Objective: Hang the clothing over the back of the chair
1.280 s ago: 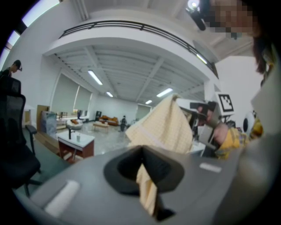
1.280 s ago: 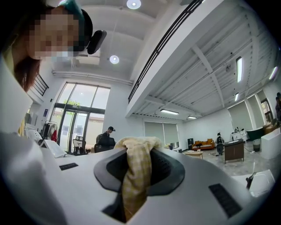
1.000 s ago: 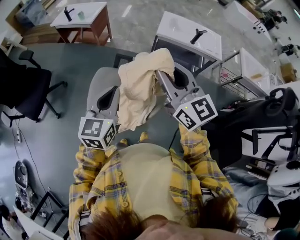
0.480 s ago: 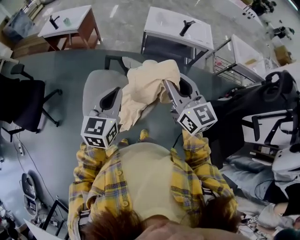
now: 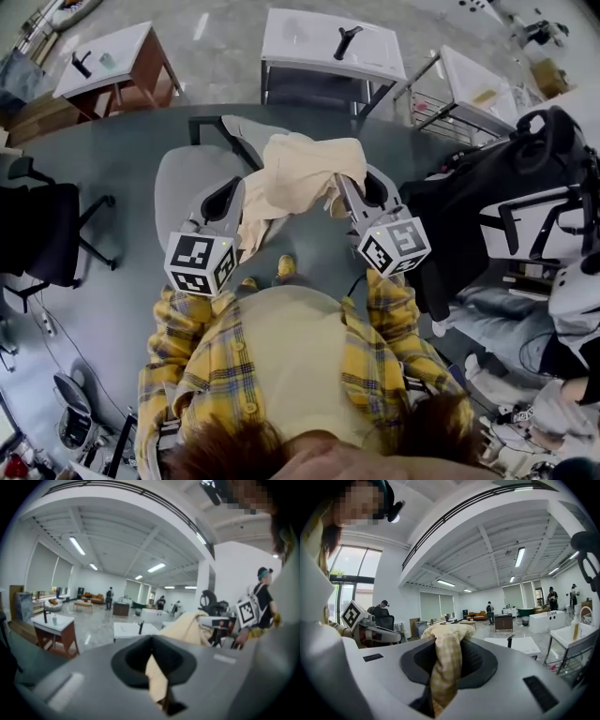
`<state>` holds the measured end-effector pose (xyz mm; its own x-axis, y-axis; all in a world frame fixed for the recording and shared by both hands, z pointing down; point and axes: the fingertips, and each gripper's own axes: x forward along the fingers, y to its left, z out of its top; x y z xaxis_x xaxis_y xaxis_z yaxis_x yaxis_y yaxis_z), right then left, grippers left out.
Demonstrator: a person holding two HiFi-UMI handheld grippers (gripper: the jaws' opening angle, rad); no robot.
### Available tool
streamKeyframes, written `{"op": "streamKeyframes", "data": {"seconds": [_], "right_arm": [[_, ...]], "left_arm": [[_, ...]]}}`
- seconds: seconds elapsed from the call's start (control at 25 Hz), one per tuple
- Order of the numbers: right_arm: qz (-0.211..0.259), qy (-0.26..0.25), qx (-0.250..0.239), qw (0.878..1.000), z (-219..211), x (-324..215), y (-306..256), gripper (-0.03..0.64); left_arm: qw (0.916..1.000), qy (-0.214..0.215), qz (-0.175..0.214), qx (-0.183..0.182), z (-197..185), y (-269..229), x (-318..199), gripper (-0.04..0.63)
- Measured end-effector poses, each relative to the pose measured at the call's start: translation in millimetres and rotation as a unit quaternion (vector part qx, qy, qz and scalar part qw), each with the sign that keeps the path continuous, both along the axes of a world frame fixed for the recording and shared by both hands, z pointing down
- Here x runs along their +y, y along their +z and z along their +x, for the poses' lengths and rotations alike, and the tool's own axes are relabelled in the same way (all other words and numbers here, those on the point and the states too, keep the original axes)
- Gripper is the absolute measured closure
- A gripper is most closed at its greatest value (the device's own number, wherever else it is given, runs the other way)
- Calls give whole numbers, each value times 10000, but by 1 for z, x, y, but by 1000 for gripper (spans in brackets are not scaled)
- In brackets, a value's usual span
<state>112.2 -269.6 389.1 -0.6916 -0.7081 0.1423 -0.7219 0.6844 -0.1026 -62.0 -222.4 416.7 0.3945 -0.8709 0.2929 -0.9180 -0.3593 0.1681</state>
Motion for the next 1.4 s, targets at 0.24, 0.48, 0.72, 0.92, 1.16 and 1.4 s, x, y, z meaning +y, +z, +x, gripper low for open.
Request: {"op": "streamKeyframes", "data": {"seconds": [0.24,0.48,0.72,0.92,1.16,1.4], "right_arm": [[-269,442,62,9986,33,7,25,534],[-486,762,368,9952,52,13,52,534],[-848,966,654,9895,73,20,77,529],[-1033,1111,819,9850,83,26,93,511],[-1353,1332,989,9768,96,35,113,473],[-1530,1473,1275,9688,109,44,121,403]], "left_arm": [[9998,201,-94,4,13,8,-3,589],[9993,316,-207,41,19,20,-7,589],[9987,411,-299,-17,25,28,-6,589],[9981,491,-361,-19,29,33,-5,589],[9975,569,-412,-4,32,39,-1,589],[9973,611,-400,12,33,37,3,589]]}}
